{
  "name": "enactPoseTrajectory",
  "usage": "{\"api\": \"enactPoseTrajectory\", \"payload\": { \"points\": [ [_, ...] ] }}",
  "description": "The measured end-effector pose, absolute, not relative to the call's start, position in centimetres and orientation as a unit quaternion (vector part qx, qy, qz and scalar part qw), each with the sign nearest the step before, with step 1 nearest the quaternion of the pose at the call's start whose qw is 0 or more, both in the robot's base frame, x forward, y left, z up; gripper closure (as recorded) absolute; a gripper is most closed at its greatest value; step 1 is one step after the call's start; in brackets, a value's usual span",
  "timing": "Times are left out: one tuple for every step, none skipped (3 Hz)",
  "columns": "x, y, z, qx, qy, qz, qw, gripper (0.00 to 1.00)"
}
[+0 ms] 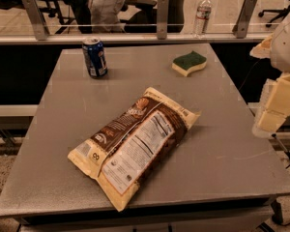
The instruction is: Move brown chip bag near sponge
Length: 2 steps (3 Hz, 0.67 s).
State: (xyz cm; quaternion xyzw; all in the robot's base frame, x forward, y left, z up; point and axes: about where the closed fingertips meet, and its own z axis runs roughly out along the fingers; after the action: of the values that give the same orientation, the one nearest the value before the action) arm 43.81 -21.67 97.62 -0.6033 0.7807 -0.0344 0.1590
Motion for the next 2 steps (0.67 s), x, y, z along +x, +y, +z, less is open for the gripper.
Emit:
{"api": "enactPoseTrajectory", "payload": {
  "points": [
    [43.81,-21.66,97.62,-0.603,0.781,-0.034,0.159,0.00],
    [44.14,-21.03,97.75,-0.612,0.774,-0.027,0.162,0.00]
  ]
}}
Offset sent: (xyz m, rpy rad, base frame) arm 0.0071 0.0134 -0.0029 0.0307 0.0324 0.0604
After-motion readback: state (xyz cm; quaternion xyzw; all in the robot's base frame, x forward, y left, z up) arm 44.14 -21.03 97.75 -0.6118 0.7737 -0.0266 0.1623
